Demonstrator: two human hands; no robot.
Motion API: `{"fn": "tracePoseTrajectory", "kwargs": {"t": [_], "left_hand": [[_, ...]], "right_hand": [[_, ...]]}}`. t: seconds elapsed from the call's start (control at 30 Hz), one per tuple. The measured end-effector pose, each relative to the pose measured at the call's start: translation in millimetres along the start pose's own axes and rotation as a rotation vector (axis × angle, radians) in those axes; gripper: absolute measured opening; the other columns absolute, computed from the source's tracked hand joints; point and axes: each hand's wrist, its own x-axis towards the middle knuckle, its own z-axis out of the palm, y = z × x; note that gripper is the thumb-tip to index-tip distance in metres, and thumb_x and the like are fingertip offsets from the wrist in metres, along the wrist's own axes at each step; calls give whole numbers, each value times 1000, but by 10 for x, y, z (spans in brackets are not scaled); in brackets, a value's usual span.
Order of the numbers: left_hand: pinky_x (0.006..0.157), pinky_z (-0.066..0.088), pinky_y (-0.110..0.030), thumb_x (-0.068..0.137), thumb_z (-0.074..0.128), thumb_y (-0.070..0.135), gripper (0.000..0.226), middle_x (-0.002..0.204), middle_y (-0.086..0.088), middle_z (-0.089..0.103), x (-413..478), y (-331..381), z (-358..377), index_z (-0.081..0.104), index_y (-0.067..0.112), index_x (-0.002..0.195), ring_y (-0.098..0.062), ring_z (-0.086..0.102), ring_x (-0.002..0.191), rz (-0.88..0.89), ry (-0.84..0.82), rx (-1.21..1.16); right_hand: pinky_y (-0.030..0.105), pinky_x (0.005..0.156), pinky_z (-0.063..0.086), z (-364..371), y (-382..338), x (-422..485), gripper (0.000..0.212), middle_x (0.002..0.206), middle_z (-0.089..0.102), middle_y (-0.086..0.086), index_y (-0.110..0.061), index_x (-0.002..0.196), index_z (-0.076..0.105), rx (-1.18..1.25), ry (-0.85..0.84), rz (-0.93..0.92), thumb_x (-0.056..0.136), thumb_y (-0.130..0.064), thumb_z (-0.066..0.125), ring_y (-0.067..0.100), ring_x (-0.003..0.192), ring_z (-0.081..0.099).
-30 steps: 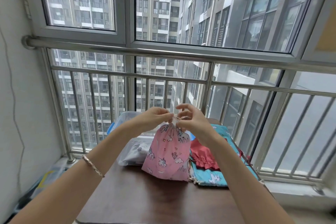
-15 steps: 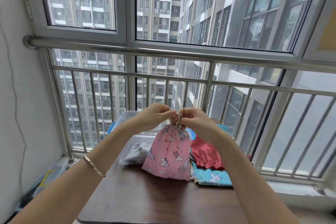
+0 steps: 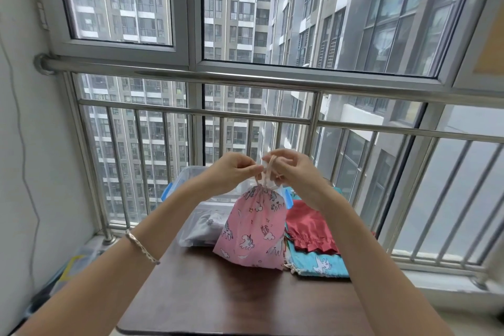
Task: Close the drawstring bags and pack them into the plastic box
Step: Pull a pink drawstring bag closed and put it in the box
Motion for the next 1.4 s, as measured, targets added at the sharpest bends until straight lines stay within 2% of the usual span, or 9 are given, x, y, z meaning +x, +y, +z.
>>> {"fn": "tracePoseTrajectory", "kwargs": {"t": [0.17, 0.4, 0.53, 0.63, 0.77, 0.9, 1.17, 1.27, 1.4], "left_hand": [[45, 24, -20, 89, 62, 31, 20, 55, 3, 48, -57, 11, -58, 76, 17, 93, -9, 31, 48, 44, -2, -30], [44, 32, -18, 90, 61, 26, 14, 63, 2, 64, -160, -129, -321, 73, 22, 85, -7, 37, 45, -6, 65, 81], [61, 49, -27, 88, 63, 27, 11, 80, 5, 67, -218, -289, -411, 74, 26, 86, -29, 54, 64, 19, 90, 201], [79, 42, -28, 81, 69, 31, 15, 87, 12, 52, -203, -263, -302, 76, 26, 93, -16, 47, 87, 149, 211, 416], [65, 33, -16, 82, 69, 35, 22, 76, 15, 47, -155, -27, -230, 75, 23, 99, -5, 45, 69, 314, 357, 628], [63, 49, -17, 86, 68, 35, 19, 83, 12, 71, -79, 195, -167, 76, 23, 98, -1, 59, 64, 265, 359, 637], [78, 58, -44, 101, 42, 32, 43, 92, -26, 68, 9, 267, 131, 61, -6, 108, -31, 67, 78, -48, 6, -126], [57, 51, -26, 103, 30, 37, 47, 74, -7, 59, -60, 249, 300, 55, -3, 95, -8, 59, 60, 30, 12, -143], [53, 40, -8, 101, 27, 31, 42, 72, 1, 55, -123, 255, 403, 56, 1, 91, 6, 53, 51, 129, 8, -256]], "right_hand": [[39, 101, 46, -43, 56, 33, 33, 97, 74, 9, -7, 94, 68, 676, 112, 114, 94, -35, 51, 24, 104, 66], [33, 76, 59, -139, 147, -46, 32, 55, 38, -1, 2, 105, 64, 693, 228, 161, 96, -26, 52, 13, 53, 49], [21, 54, 52, -146, 161, -77, 33, 54, 26, -4, 3, 111, 63, 458, 190, 282, 97, -24, 53, 8, 44, 36], [16, 45, 38, -21, 41, -55, 33, 54, 29, -4, 2, 108, 68, -23, 71, 314, 96, -26, 57, 6, 41, 31], [17, 46, 31, 129, -169, 25, 40, 57, 33, -2, 17, 111, 59, -524, -158, 355, 94, -20, 59, 8, 46, 29], [25, 59, 30, 197, -317, 28, 22, 53, 34, -5, -4, 79, 63, -495, -301, 396, 92, -19, 55, 10, 47, 28], [24, 56, 30, 154, -211, -6, 46, 63, 53, -3, -14, 73, 70, -427, -182, 268, 102, -35, 42, 9, 55, 37], [22, 51, 29, 144, -184, -19, 44, 57, 44, -1, -12, 61, 52, -294, -87, 276, 102, -22, 40, 10, 50, 34], [19, 52, 35, 141, -176, -48, 45, 56, 40, 0, -13, 55, 51, -236, -28, 201, 100, -18, 45, 9, 50, 36]]}}
